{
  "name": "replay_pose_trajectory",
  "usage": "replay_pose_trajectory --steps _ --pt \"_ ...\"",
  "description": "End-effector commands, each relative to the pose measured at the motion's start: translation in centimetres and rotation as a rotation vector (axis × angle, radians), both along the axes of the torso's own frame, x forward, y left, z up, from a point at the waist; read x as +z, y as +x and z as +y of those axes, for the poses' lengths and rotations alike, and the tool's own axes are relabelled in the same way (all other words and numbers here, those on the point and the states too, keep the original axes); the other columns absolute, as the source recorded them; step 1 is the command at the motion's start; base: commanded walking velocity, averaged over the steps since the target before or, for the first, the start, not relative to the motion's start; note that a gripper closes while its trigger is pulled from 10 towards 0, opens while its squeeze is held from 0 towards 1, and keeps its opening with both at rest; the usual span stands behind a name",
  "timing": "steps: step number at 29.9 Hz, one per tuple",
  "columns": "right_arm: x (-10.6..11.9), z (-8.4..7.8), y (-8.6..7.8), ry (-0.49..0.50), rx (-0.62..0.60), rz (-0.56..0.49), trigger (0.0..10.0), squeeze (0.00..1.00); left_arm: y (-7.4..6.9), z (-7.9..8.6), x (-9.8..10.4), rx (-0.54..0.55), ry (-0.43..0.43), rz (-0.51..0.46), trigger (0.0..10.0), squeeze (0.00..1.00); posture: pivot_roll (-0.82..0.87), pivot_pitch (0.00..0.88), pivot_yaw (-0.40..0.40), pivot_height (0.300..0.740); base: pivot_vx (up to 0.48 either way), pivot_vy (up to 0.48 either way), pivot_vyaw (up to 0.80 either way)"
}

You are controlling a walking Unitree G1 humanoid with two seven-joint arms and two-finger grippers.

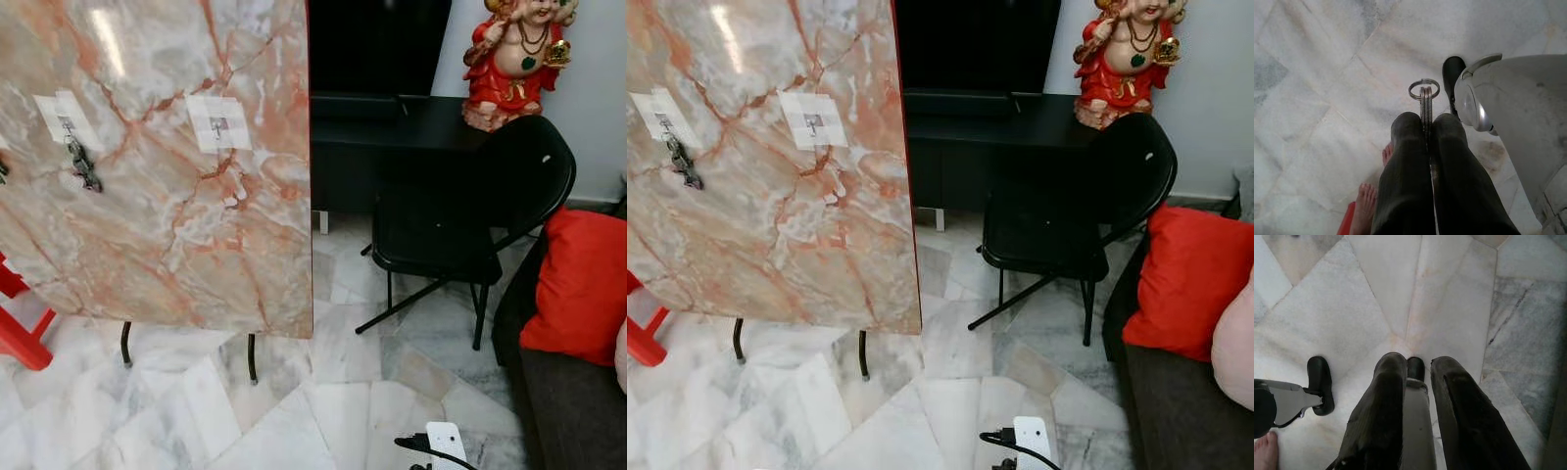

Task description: Hang keys on a hook

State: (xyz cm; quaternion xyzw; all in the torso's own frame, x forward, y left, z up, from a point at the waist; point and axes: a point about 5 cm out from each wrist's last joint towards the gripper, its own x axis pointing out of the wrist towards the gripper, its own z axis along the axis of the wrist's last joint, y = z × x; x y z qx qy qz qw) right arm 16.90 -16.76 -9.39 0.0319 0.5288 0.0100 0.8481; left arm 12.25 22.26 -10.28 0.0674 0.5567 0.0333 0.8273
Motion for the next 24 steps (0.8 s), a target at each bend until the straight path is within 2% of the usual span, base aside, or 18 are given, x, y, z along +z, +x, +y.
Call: replay_pose_trajectory --steps 1,24 --pt "0.04 0.0 0.09 0.008 -0.012 -0.003 10.0 0.0 -0.39 -0.26 -0.18 0.002 -0.013 0.012 10.0 0.0 0.01 0.032 0.0 0.74 0.364 0.0 0.0" --pt "0.08 0.01 0.16 0.009 0.018 -0.003 10.0 0.0 -0.06 -0.31 -0.08 0.003 -0.019 0.0 10.0 0.0 0.01 0.031 -0.004 0.74 0.384 0.0 0.0"
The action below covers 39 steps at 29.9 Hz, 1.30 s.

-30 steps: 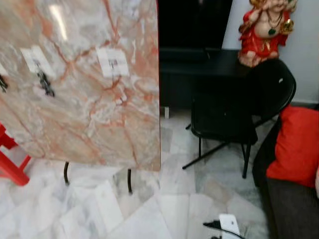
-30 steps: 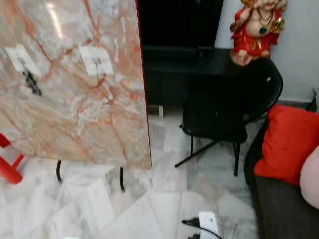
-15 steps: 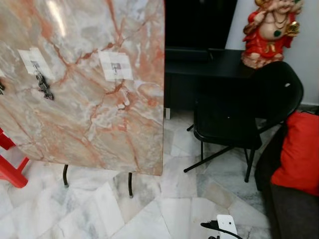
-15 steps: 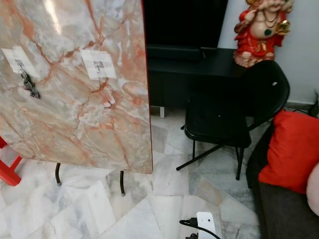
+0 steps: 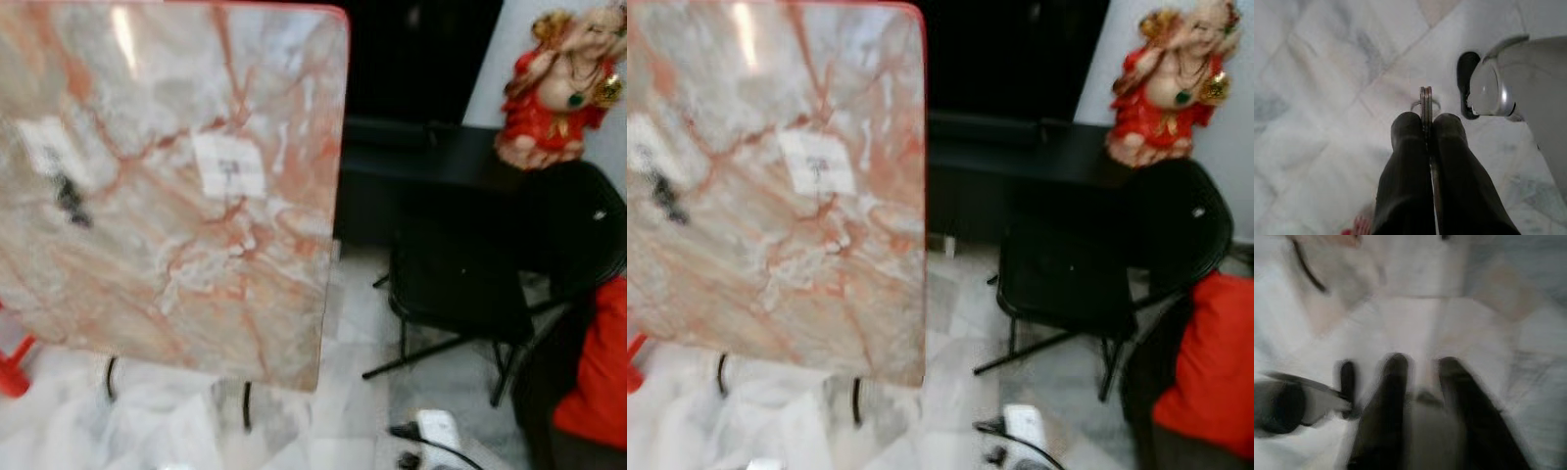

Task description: Hang keys on a hook

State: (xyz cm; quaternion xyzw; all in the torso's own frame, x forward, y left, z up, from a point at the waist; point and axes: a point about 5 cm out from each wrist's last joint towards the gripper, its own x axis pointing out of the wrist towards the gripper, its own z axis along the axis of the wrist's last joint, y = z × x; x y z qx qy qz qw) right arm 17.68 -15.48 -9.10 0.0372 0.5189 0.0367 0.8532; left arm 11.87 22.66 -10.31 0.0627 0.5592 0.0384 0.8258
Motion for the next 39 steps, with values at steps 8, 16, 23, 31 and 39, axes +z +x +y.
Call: replay_pose_trajectory --steps 8,16,23,31,39 --pt "-0.2 -1.2 -0.6 -0.026 -0.016 0.021 10.0 0.0 1.3 -0.5 0.3 -0.043 0.026 -0.04 10.0 0.0 0.01 0.025 -0.003 0.74 0.324 0.0 0.0" --pt "-0.3 -1.2 -0.8 -0.026 -0.013 0.024 10.0 0.0 5.3 0.6 2.3 -0.039 0.131 -0.242 10.0 0.0 0.0 0.009 0.001 0.74 0.0 0.0 0.0" --pt "-0.3 -1.3 -0.9 -0.031 -0.008 0.024 10.0 0.0 12.1 1.0 8.0 -0.066 0.17 -0.694 10.0 0.0 0.01 0.0 0.004 0.74 0.0 0.0 0.0" --pt "-0.3 -1.2 -0.8 -0.03 -0.005 0.016 10.0 0.0 13.8 -1.2 12.8 -0.139 0.189 -1.046 10.0 0.0 0.01 0.014 0.004 0.74 0.0 0.0 0.0" --pt "-0.2 -1.3 -0.6 -0.034 -0.008 0.013 10.0 0.0 12.2 -2.8 15.2 -0.266 0.206 -1.183 10.0 0.0 0.01 0.022 0.0 0.74 0.0 0.0 0.0"
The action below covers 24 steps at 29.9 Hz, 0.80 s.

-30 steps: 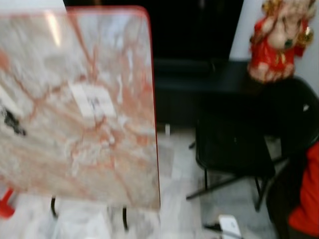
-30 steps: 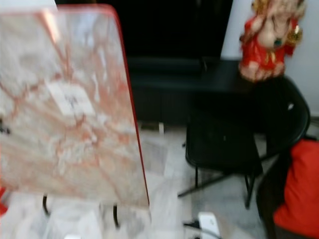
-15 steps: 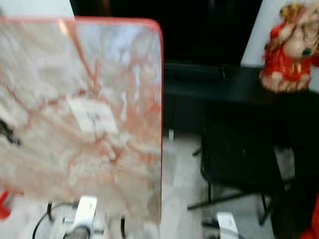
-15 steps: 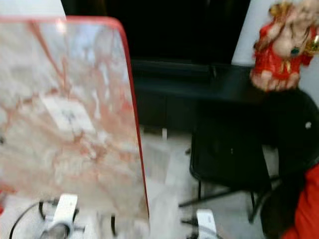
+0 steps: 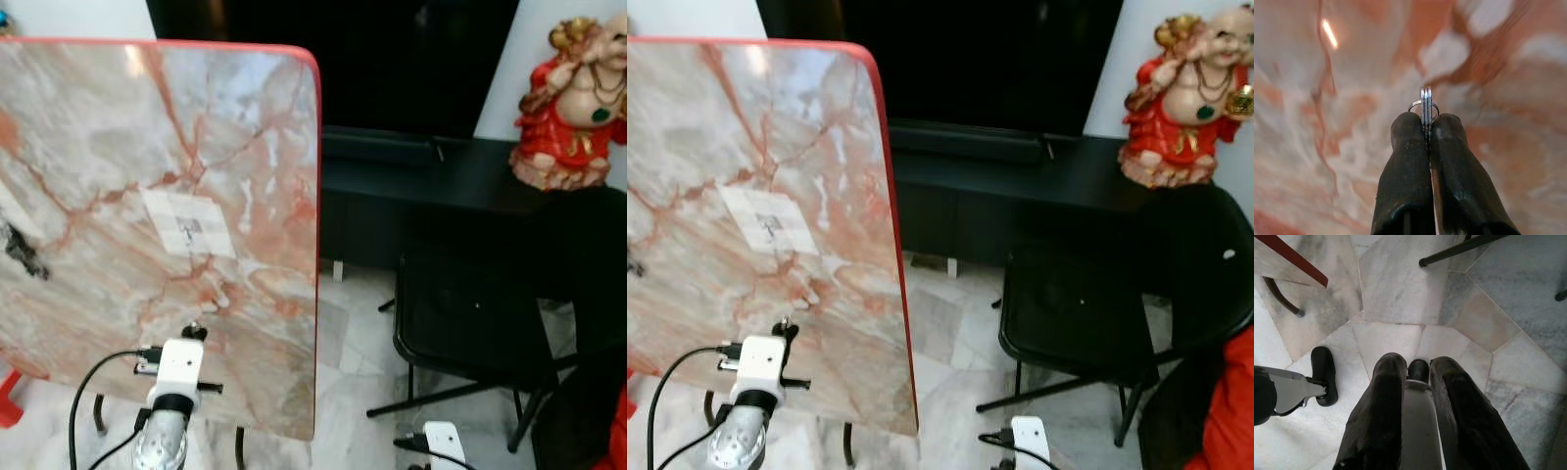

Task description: Hang keys on a hook

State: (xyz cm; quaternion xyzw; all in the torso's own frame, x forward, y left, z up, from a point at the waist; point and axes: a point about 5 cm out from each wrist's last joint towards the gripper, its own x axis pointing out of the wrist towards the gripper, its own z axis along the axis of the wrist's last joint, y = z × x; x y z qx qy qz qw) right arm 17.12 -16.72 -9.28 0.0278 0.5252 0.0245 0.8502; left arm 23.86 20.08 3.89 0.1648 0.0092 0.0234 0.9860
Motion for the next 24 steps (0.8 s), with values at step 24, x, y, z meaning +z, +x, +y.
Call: replay_pose_trajectory --steps 24 --pt "0.1 -0.2 0.1 -0.017 0.038 -0.006 10.0 0.0 1.1 -2.8 6.9 -0.106 0.112 -0.293 10.0 0.0 0.01 0.028 -0.009 0.74 0.0 0.0 0.0"
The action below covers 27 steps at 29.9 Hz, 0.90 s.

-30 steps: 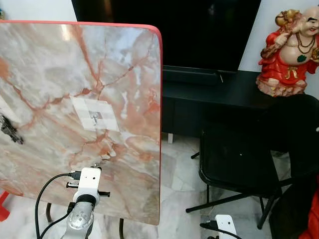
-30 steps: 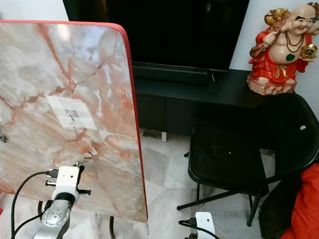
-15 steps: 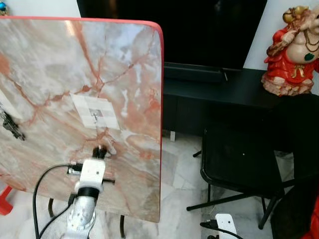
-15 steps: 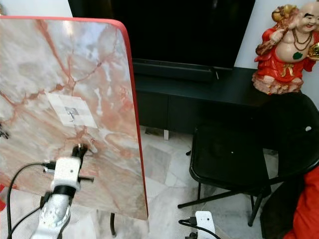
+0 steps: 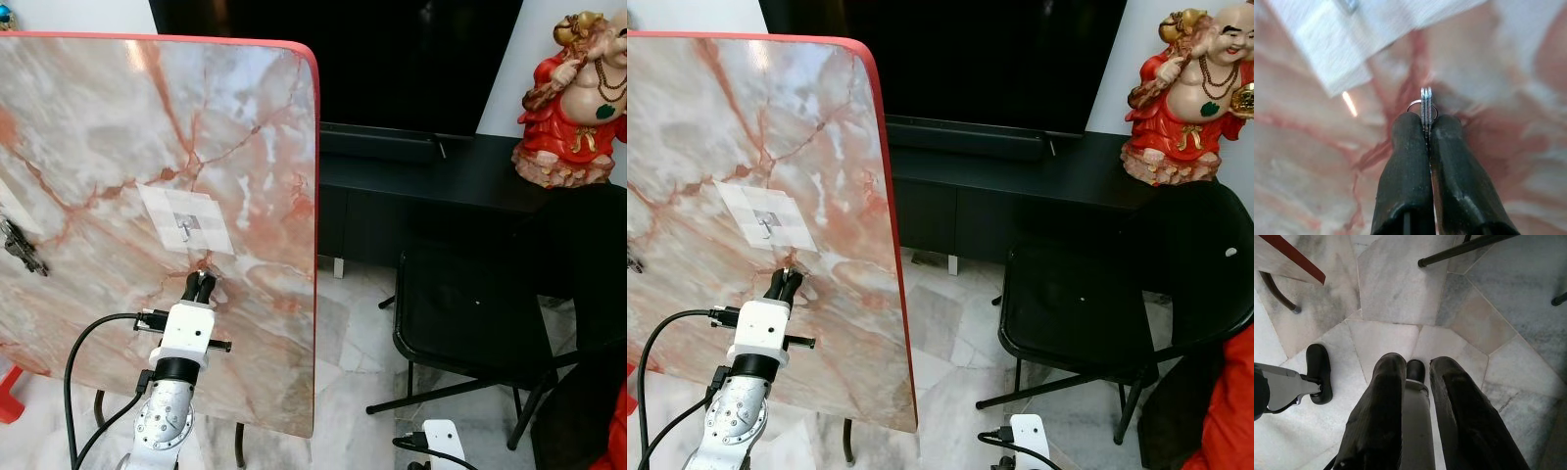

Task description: Hang keys on a hook

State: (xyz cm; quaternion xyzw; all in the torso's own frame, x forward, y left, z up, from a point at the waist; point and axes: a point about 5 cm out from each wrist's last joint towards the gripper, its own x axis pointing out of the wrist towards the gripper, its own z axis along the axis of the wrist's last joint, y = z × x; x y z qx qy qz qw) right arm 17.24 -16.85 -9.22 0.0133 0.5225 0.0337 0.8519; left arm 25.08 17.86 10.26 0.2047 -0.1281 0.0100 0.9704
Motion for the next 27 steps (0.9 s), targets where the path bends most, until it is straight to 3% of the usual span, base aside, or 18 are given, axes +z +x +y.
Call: replay_pose_trajectory --steps 1,9,27 --pt "0.0 -0.1 0.0 -0.002 0.008 0.001 10.0 0.0 -0.1 -0.7 0.7 -0.04 0.032 -0.035 10.0 0.0 0.01 0.028 -0.01 0.74 0.0 0.0 0.0" --pt "0.1 -0.1 0.1 -0.008 0.017 -0.003 10.0 0.0 0.1 -1.6 2.6 -0.076 0.067 -0.114 10.0 0.0 0.01 0.027 -0.012 0.74 0.0 0.0 0.0" --pt "0.1 -0.1 0.1 -0.014 0.031 -0.006 10.0 0.0 -0.2 -1.6 4.5 -0.078 0.069 -0.183 10.0 0.0 0.02 0.028 -0.011 0.74 0.0 0.0 0.0"
